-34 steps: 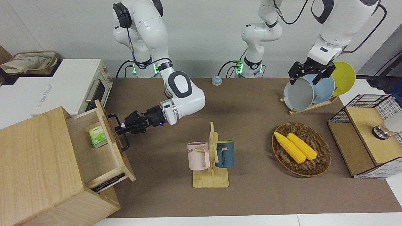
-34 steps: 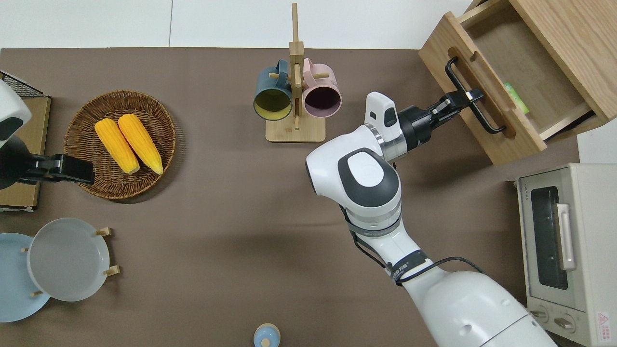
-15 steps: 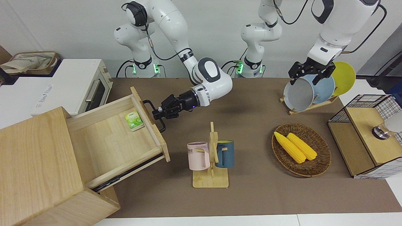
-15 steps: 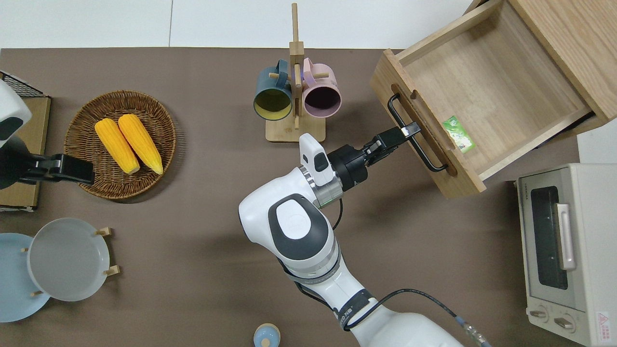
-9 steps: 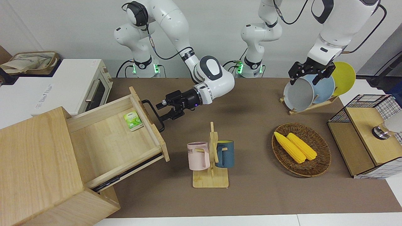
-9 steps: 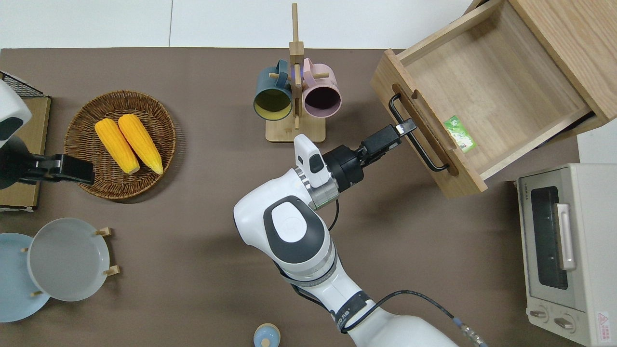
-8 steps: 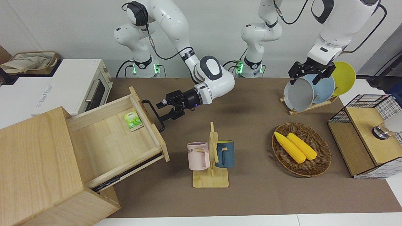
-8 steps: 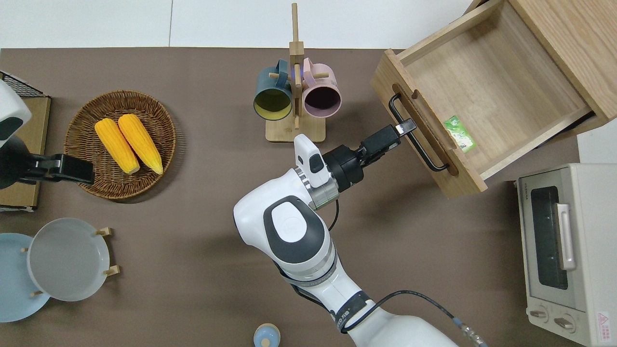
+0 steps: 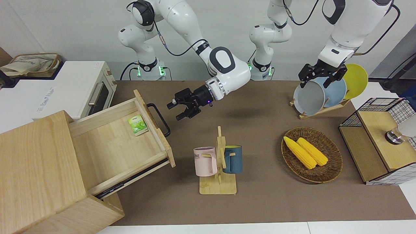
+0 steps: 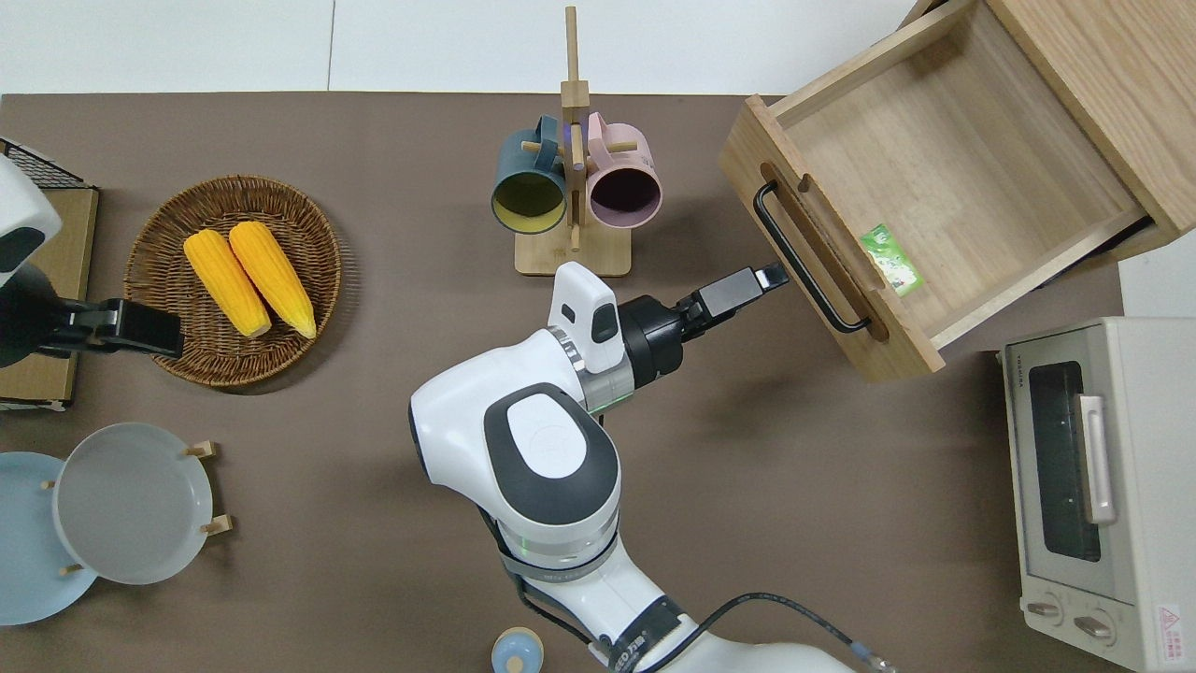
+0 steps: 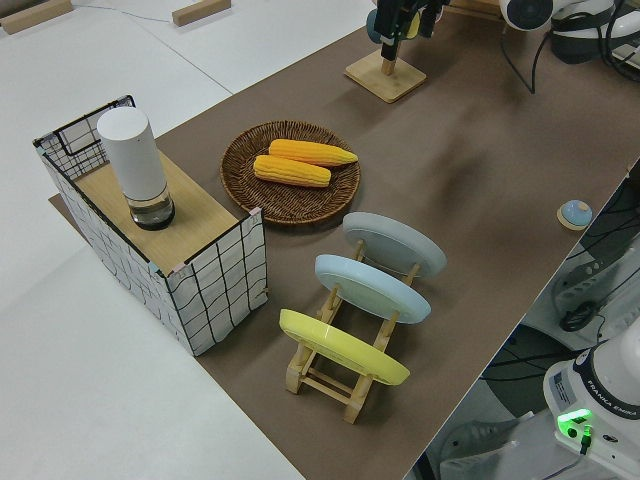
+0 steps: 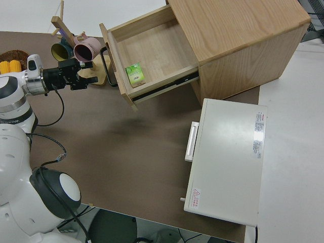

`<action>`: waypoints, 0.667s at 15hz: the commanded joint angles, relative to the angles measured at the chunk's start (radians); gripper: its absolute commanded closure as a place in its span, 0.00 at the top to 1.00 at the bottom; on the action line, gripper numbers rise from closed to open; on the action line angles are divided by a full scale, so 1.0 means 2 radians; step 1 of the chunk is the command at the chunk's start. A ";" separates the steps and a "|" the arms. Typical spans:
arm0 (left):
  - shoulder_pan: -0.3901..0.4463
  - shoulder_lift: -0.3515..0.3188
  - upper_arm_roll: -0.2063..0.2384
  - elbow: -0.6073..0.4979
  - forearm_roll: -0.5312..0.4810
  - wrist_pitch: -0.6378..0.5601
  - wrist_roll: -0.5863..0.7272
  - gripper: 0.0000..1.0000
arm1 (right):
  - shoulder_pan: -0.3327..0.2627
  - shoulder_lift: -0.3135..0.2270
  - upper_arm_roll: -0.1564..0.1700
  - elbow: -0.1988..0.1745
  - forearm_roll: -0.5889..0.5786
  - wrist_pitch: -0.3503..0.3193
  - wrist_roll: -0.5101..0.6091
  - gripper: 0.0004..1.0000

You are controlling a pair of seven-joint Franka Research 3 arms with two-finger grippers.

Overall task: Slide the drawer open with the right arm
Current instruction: 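Open the right gripper and back it away from the handle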

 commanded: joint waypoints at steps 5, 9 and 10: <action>0.002 0.006 -0.003 0.012 0.009 -0.010 0.005 0.99 | -0.049 -0.098 -0.001 0.027 0.252 0.023 0.006 0.98; 0.002 0.006 -0.003 0.013 0.009 -0.010 0.005 0.99 | -0.107 -0.150 -0.001 0.026 0.375 0.040 0.002 0.99; 0.002 0.006 -0.003 0.012 0.009 -0.010 0.005 0.99 | -0.124 -0.159 -0.001 0.026 0.397 0.040 -0.003 0.99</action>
